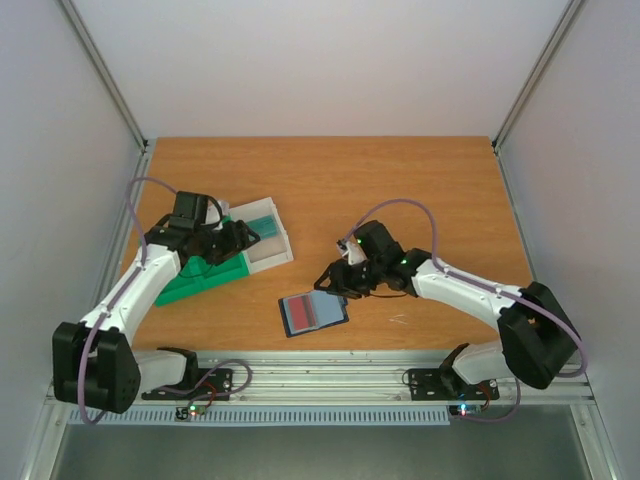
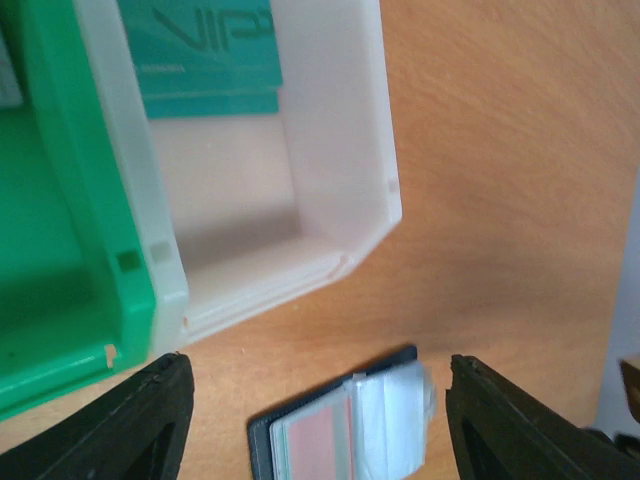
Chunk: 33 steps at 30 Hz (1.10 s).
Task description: Take the credit cards out of the card holder
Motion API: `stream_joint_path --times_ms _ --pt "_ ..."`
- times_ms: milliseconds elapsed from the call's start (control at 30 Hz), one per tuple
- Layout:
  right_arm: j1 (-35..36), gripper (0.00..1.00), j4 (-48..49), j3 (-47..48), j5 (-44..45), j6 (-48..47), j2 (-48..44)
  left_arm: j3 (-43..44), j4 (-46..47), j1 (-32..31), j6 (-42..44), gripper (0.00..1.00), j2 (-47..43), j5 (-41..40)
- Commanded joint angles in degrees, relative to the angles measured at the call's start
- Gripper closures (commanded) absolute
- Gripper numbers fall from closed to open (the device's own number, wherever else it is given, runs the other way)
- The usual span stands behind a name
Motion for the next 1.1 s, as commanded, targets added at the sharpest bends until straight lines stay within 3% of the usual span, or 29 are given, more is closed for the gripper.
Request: stream_joint_path --times_ms 0,167,433,633,1067 --pt "2.67 0.61 2.53 0.51 1.25 -0.43 3.43 -3.47 1.53 -1.54 -0.22 0.32 -3.56 4.45" --pt "4.27 0.70 2.41 2.11 3.87 -1.11 7.60 -9.53 8.35 -4.80 -5.92 0.36 -6.00 4.98" --pt "7.34 0.72 0.08 3.24 8.57 -4.60 9.99 -14.30 11.39 -11.51 -9.28 0.39 -8.76 4.58" --pt "8.74 0.79 -0.17 2.88 12.07 -5.40 10.86 -19.57 15.90 -12.12 -12.93 0.45 -10.39 6.90" --pt "12.89 0.84 -4.90 8.18 17.31 -7.13 15.03 -24.04 22.25 -13.80 -16.20 0.46 -10.25 8.27"
